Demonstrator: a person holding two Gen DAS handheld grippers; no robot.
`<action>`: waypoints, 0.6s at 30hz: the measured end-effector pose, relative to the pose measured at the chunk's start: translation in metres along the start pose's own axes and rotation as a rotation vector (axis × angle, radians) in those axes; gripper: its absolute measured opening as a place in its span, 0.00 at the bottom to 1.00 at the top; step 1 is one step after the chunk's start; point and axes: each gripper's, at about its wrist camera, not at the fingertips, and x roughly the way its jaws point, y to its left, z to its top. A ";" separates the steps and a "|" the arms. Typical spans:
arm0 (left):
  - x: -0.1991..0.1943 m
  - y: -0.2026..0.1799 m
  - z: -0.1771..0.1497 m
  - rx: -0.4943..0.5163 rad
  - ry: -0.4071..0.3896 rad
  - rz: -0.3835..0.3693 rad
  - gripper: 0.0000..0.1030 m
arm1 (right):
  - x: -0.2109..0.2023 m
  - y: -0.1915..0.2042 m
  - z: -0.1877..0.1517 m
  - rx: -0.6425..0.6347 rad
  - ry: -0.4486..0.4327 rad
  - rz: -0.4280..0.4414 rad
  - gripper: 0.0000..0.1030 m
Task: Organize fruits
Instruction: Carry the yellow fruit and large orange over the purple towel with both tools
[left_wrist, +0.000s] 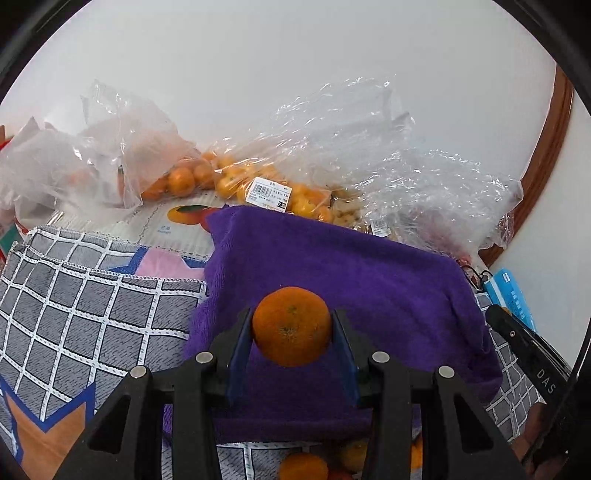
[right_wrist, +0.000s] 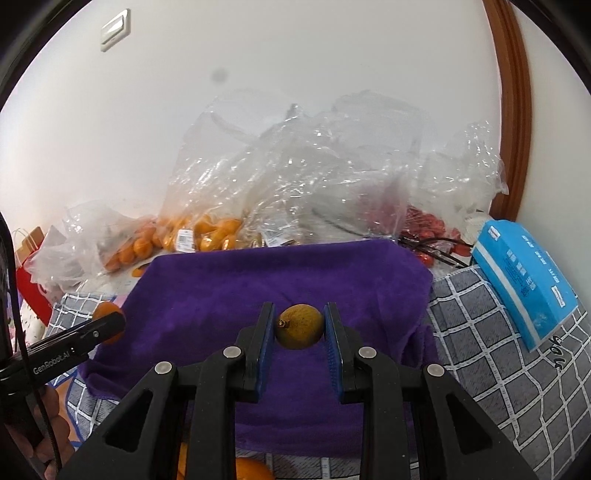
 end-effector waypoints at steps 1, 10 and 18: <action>0.001 0.000 0.000 -0.002 0.001 -0.004 0.39 | 0.001 -0.002 0.000 0.002 0.001 -0.003 0.25; 0.009 0.001 -0.003 -0.005 0.013 -0.003 0.39 | 0.011 -0.014 -0.003 0.029 0.022 -0.017 0.25; 0.022 0.002 -0.006 0.000 0.051 -0.002 0.39 | 0.022 -0.007 -0.011 0.002 0.067 -0.007 0.25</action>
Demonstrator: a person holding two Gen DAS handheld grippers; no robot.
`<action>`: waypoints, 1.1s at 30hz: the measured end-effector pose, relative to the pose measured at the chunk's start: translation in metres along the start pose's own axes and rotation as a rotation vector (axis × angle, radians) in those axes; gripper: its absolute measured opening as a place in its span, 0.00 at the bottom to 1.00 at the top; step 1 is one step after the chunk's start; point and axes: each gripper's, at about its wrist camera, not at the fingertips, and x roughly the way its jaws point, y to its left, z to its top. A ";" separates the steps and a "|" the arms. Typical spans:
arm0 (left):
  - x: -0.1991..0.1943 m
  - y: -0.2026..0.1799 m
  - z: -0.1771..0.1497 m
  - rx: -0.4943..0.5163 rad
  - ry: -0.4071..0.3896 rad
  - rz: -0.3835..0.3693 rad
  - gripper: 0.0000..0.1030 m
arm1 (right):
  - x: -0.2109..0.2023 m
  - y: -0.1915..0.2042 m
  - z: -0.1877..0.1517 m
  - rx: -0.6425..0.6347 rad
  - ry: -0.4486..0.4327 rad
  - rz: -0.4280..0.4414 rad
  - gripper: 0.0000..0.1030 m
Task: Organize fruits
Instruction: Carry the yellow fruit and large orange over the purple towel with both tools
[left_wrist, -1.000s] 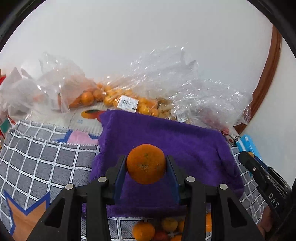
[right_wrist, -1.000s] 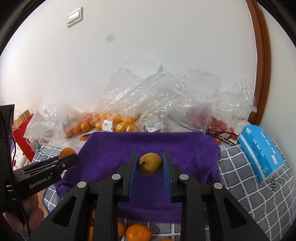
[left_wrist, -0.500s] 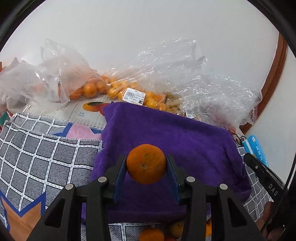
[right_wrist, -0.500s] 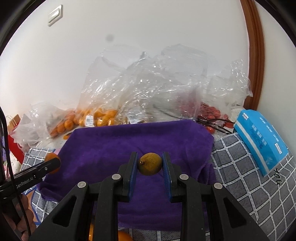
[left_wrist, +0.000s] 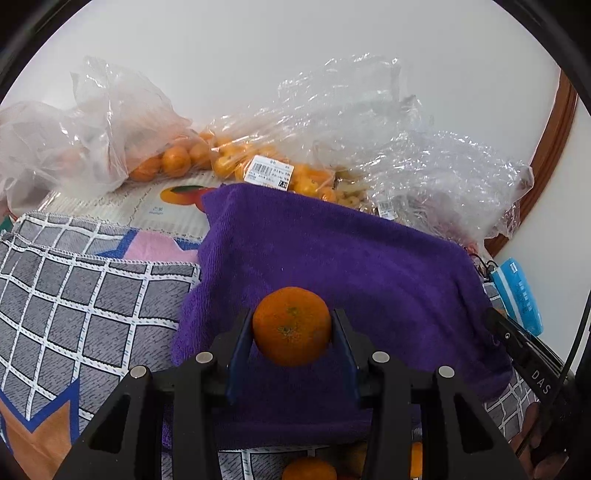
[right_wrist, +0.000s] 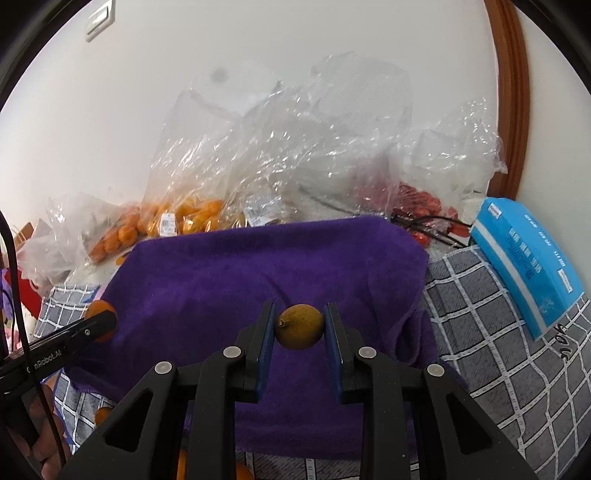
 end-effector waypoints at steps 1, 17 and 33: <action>0.001 0.000 -0.001 -0.001 0.002 -0.001 0.39 | 0.002 0.001 -0.001 -0.004 0.006 -0.001 0.25; 0.012 -0.001 -0.008 0.010 0.030 0.005 0.39 | 0.025 0.004 -0.014 -0.020 0.092 -0.002 0.25; 0.016 -0.001 -0.011 0.023 0.032 0.021 0.39 | 0.031 0.001 -0.015 0.006 0.106 -0.018 0.26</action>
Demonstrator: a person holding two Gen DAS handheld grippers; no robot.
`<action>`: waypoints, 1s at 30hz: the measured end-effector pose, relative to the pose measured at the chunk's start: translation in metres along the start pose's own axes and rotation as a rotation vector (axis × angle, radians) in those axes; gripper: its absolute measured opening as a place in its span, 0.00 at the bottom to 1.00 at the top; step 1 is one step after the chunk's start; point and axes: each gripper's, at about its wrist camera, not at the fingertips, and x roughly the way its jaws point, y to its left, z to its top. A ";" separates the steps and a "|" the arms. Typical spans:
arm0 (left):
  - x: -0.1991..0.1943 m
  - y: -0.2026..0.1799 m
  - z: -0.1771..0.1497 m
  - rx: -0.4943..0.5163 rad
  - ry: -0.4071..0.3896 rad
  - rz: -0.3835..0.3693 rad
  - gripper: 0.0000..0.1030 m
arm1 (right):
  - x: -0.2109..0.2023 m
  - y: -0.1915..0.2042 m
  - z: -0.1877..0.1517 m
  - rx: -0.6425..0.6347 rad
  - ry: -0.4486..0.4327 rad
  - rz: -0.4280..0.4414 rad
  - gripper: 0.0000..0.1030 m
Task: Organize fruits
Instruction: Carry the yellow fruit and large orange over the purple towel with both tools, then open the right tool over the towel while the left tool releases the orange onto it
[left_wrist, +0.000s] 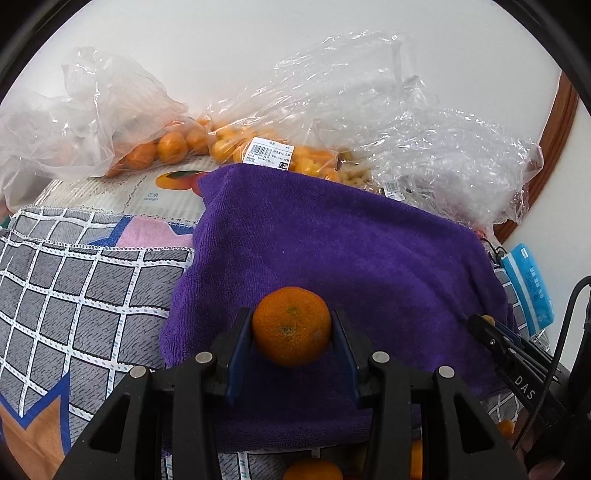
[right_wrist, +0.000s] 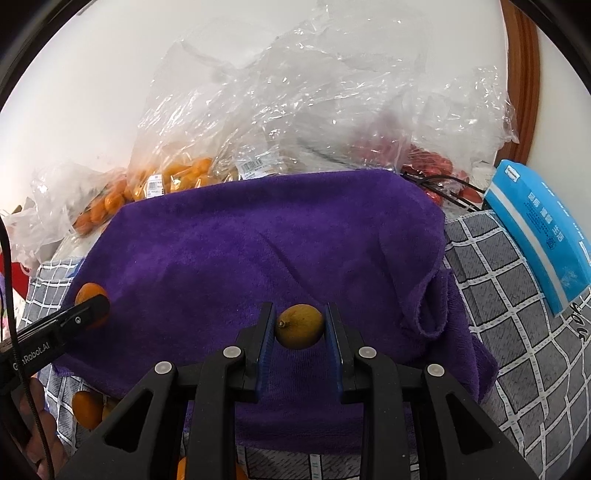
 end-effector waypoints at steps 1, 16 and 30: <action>0.000 0.000 0.000 -0.003 -0.001 -0.003 0.39 | 0.000 0.000 0.000 0.001 0.001 0.003 0.26; -0.016 -0.007 0.002 0.001 -0.033 -0.057 0.54 | -0.011 0.005 -0.001 -0.021 -0.032 0.013 0.52; -0.057 -0.025 0.003 0.062 -0.125 -0.059 0.61 | -0.053 0.004 0.004 -0.002 -0.129 0.017 0.53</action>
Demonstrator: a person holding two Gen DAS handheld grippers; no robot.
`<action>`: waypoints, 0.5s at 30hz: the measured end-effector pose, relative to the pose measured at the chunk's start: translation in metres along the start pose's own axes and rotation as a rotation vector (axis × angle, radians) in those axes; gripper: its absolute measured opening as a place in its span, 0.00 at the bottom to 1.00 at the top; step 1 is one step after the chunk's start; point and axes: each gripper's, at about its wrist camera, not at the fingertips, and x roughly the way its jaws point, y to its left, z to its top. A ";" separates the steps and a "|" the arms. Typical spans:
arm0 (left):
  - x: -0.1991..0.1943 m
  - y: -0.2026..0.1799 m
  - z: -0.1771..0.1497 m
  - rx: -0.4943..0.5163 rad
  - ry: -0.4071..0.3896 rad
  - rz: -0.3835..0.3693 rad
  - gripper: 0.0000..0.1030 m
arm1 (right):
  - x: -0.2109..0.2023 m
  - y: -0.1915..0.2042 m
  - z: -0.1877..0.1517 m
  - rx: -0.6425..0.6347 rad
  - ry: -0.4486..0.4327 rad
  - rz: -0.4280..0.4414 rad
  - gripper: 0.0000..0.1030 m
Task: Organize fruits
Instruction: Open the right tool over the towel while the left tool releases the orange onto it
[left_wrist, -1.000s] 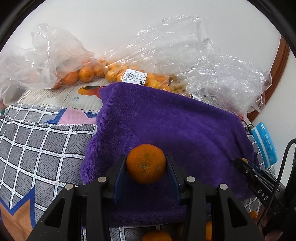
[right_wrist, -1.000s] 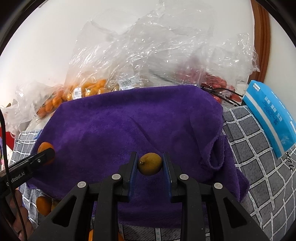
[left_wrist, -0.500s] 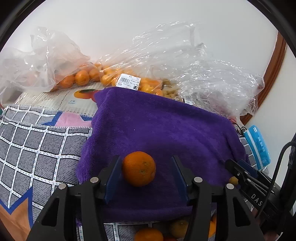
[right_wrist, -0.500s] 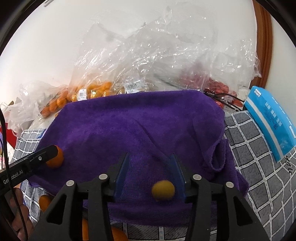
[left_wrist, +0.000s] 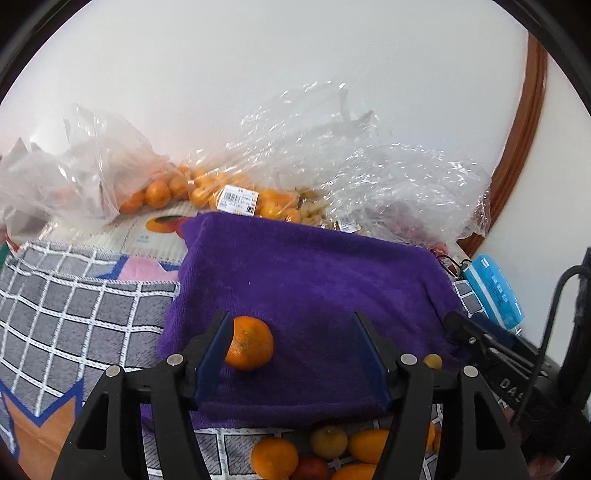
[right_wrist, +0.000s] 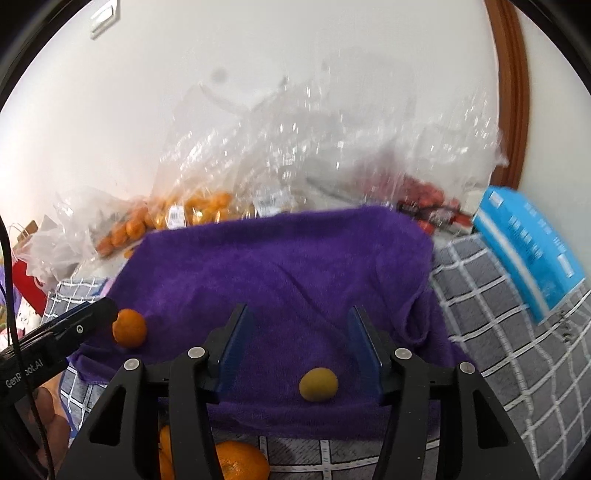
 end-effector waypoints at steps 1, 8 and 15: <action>-0.003 -0.001 0.000 0.004 -0.002 0.003 0.61 | -0.007 0.001 0.001 -0.008 -0.009 0.001 0.53; -0.026 0.002 -0.008 0.017 0.020 -0.003 0.61 | -0.036 -0.001 -0.014 -0.067 -0.008 -0.101 0.53; -0.043 0.019 -0.024 0.037 0.045 0.051 0.61 | -0.050 -0.019 -0.040 0.015 0.058 -0.069 0.54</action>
